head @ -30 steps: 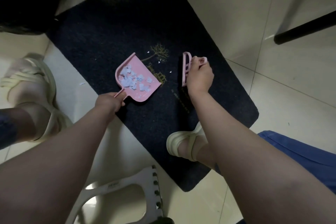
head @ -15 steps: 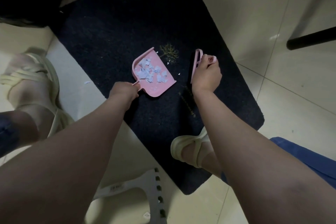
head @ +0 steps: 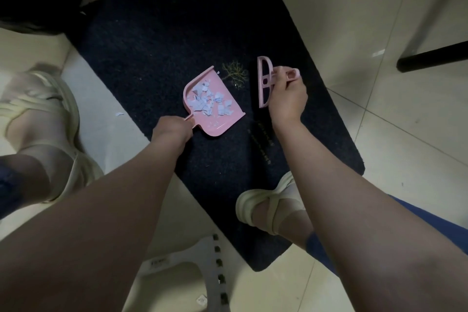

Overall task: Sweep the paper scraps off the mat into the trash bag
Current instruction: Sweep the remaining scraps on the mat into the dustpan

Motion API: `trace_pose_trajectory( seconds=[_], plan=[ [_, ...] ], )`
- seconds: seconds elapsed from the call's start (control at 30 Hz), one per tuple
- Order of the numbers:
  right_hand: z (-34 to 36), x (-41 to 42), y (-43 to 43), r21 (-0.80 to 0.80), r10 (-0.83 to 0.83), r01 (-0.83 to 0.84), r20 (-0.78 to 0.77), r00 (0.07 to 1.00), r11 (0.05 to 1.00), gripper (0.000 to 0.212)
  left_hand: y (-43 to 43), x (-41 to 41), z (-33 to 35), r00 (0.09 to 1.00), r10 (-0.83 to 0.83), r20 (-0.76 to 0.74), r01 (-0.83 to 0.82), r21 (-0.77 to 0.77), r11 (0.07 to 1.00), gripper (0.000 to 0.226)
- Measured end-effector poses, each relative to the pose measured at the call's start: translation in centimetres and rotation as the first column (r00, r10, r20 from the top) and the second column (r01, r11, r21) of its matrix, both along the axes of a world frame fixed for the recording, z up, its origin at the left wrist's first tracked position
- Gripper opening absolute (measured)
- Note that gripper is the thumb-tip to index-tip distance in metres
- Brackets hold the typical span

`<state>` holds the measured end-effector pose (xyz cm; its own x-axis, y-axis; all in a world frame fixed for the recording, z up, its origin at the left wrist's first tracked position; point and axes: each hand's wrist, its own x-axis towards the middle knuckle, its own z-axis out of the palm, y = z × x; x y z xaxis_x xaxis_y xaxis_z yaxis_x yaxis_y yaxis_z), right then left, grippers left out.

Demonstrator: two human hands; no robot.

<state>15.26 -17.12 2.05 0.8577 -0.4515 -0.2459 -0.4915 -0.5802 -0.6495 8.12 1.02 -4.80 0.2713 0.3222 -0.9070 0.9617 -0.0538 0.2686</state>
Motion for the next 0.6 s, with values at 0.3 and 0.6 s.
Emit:
trace_pose_trajectory(
  seconds=[0.3,0.6],
  plan=[
    [0.3,1.0,1.3,0.022,0.161,-0.162,0.046,0.986,0.987,0.022,1.0,-0.8,0.5,0.995,0.005,0.097,0.002,-0.079,0.997,0.019],
    [-0.5,2.4,2.2,0.012,0.271,-0.271,-0.103,0.957,0.962,0.022,1.8,-0.4,0.3,0.998,0.044,0.051,-0.042,-0.046,0.998,0.024]
  ],
)
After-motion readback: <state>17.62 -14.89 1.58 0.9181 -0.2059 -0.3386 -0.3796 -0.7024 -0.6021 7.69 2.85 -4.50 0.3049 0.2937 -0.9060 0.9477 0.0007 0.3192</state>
